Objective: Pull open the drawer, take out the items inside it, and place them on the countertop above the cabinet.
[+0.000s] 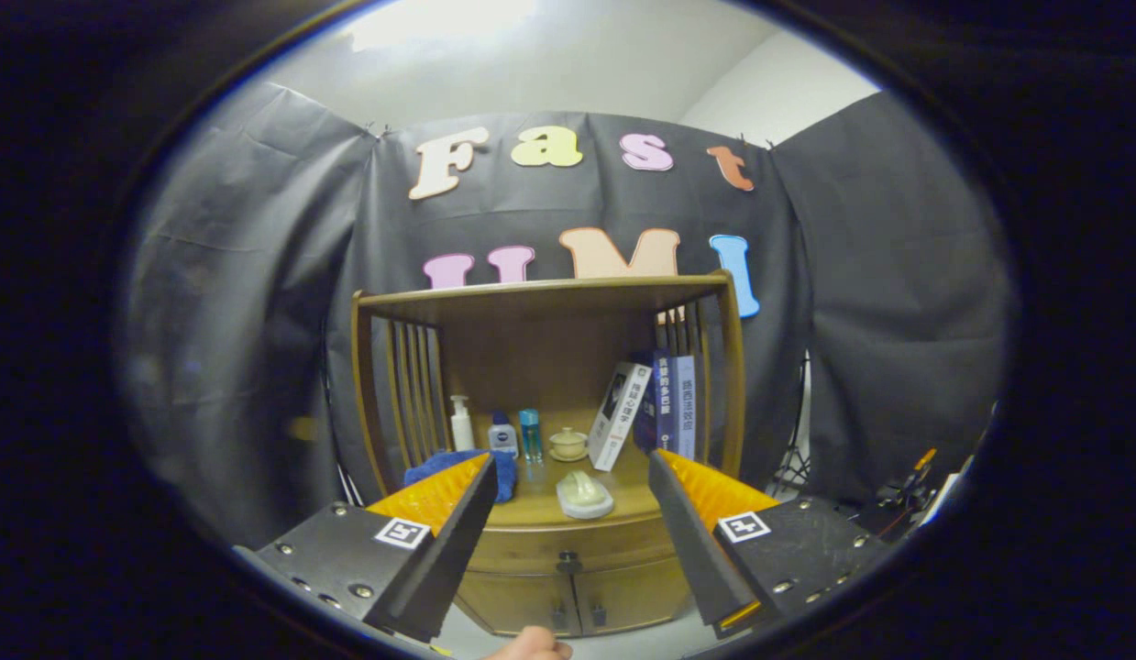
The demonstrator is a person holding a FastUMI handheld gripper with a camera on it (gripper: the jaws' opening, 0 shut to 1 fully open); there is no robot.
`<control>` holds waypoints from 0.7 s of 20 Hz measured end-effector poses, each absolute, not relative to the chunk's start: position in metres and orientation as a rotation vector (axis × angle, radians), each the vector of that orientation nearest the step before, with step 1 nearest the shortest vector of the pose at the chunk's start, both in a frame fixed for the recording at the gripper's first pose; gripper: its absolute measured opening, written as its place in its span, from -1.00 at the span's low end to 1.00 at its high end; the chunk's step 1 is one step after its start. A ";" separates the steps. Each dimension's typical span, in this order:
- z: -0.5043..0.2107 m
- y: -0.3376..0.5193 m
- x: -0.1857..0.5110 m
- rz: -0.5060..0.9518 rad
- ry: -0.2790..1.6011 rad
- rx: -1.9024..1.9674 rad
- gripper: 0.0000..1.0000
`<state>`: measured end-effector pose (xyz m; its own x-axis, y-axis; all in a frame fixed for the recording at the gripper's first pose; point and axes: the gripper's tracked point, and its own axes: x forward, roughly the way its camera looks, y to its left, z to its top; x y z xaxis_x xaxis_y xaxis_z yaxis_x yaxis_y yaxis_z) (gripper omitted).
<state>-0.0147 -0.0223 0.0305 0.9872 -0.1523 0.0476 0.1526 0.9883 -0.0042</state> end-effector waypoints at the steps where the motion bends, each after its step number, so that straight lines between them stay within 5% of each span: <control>1: 0.030 -0.027 -0.017 -0.164 -0.045 -0.016 0.97; 14: 0.017 -0.021 -0.021 -0.129 -0.010 -0.045 0.97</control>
